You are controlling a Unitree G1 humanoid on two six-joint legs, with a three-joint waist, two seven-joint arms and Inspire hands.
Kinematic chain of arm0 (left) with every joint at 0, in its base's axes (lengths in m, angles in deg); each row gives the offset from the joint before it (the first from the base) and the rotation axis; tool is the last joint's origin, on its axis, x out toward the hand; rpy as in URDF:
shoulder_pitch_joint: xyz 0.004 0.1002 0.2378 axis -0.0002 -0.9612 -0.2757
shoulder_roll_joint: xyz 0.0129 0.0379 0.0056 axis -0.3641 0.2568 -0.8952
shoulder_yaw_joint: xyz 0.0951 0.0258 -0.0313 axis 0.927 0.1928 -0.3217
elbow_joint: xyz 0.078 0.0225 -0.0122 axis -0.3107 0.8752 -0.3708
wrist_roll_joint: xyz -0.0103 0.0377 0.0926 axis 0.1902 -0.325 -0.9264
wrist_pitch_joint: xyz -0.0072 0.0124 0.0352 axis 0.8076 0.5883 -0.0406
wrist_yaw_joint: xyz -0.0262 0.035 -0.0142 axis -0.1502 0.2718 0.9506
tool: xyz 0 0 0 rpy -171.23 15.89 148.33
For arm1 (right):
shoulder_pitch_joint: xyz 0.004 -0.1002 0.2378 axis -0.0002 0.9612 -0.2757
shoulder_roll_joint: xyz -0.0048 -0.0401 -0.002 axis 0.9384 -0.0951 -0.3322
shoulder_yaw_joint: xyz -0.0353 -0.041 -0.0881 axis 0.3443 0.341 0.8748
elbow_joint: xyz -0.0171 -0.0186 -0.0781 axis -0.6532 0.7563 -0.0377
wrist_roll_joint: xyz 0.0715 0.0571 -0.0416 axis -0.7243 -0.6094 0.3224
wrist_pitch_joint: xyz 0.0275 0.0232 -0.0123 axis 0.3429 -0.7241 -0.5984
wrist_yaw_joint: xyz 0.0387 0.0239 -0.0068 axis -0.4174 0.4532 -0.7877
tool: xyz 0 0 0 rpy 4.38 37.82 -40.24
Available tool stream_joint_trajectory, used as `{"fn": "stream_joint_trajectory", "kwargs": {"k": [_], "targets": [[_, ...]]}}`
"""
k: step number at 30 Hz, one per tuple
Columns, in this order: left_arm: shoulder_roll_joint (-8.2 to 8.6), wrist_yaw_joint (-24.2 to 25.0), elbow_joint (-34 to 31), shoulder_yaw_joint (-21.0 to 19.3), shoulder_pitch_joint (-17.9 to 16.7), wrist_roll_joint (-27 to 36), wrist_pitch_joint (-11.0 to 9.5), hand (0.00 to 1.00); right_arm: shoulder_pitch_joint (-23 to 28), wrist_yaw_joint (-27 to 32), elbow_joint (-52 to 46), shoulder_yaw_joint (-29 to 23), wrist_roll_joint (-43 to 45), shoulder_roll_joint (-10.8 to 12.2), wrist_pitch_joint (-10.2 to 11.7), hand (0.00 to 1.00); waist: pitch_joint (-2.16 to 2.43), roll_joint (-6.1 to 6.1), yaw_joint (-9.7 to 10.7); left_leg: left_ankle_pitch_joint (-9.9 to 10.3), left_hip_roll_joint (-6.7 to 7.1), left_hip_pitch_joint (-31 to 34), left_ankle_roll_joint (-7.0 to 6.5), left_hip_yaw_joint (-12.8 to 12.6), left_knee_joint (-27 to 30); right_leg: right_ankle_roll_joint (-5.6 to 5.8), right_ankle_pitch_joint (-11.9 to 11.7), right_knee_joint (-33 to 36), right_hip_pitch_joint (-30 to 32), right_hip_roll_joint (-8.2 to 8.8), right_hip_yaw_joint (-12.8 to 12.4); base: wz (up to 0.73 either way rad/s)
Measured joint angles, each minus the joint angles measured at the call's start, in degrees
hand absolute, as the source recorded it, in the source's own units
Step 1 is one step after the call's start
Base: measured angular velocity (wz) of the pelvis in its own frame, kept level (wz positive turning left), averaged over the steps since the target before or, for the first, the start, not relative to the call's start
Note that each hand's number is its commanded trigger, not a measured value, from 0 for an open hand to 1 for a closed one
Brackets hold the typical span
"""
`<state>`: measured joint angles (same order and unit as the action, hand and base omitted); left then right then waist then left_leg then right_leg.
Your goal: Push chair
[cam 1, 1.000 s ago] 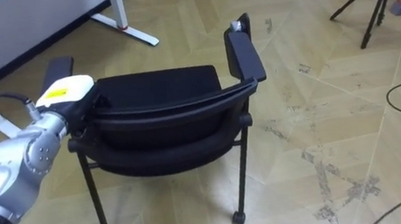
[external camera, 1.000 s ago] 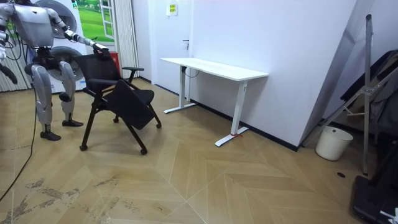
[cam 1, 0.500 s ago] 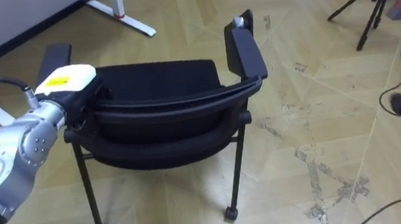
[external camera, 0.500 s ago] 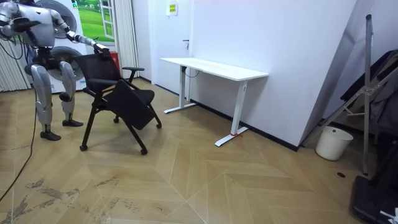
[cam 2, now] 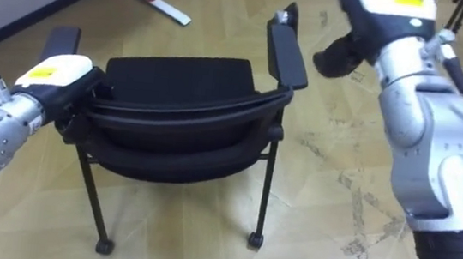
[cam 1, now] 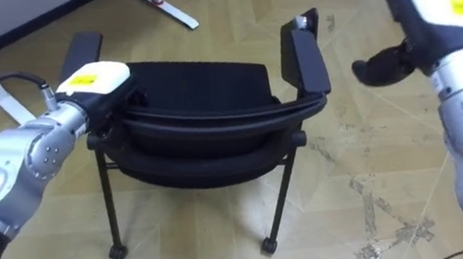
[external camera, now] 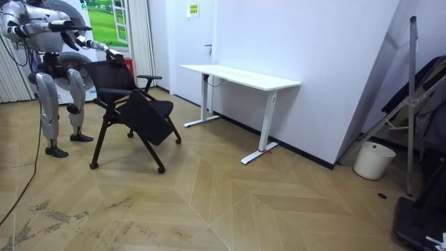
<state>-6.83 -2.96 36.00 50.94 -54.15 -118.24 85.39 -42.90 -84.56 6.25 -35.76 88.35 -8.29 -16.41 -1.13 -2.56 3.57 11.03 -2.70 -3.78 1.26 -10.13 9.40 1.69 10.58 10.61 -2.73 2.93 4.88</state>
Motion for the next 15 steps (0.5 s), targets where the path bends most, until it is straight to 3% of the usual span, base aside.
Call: {"fn": "stream_joint_trajectory", "kwargs": {"k": [6, 15], "targets": [[0.00, 0.8, 0.0, 0.8, 0.8, 0.0, -0.7, 1.00, 0.0, -3.7, 0.0, 3.7, 0.6, -0.4, 0.3, 0.00, 0.03, 0.05, -0.8, 0.0, -0.02, -0.1, 0.00, 1.1, 0.0, 0.00, 0.0, 0.1, -0.2, -0.08, 0.1, 0.00], [0.06, 0.9, 0.0, 0.8, 1.0, 0.1, -2.1, 1.00, 0.2, -10.9, 0.0, 8.1, 4.9, -0.7, 2.4, 0.00, 0.05, 0.11, -1.5, 0.0, 0.09, -0.6, 0.00, 2.9, 0.0, 0.00, 0.0, 0.3, -0.5, -0.08, 0.2, -0.02]]}}
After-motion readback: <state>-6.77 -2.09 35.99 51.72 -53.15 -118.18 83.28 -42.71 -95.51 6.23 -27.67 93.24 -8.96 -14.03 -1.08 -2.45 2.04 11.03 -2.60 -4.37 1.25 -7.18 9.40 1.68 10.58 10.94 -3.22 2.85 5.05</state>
